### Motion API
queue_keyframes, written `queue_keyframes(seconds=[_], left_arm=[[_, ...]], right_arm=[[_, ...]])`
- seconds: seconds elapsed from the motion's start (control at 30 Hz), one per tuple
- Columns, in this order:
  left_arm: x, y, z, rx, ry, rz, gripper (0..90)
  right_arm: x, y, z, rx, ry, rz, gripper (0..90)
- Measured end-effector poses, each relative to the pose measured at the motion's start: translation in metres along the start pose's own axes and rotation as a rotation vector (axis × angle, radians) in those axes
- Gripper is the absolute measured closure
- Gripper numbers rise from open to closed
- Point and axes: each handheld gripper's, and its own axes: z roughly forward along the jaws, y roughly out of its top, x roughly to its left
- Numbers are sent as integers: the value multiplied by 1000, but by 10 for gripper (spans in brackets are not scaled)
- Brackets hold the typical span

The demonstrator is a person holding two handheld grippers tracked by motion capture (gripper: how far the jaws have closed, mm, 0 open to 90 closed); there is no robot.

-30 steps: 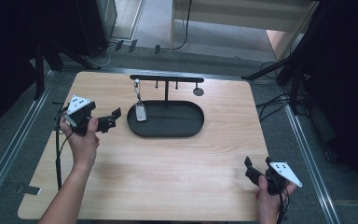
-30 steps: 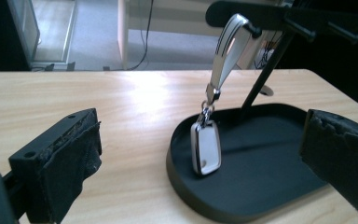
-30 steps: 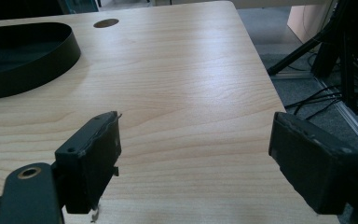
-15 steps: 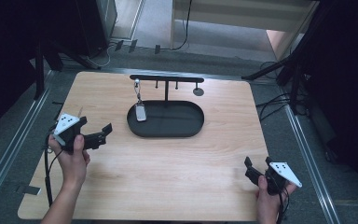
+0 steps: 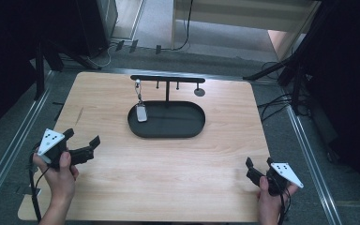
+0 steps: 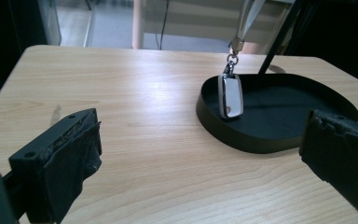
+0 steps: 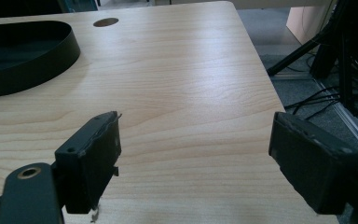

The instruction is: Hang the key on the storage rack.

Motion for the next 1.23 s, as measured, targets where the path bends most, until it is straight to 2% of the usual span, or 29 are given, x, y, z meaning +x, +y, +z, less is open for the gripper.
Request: queue_keyframes(seconds=[0.13,0.33,0.47,0.63,0.73,0.87,1.23], left_arm=[[10,-11,-15,-5,24,3,0],[26,-28,-31,-19,33,-4,0],[39,-44,-46,-10,67,-3,0],[50,-59,-58,4,89,3,0],[54,-62,-62,6,100,1,0],[60,-70,-71,24,135,34,0],[66,-75,-74,24,148,10,0]], right_arm=[[0,0,0,-6,-1,-2,168],[0,0,0,-4,0,-7,169],[1,0,0,-3,-2,-10,169],[1,0,-1,-2,-6,-13,168],[1,0,-1,-3,-7,-15,168],[1,0,-1,-3,-5,-9,167],[0,-1,-2,-7,0,-1,164]])
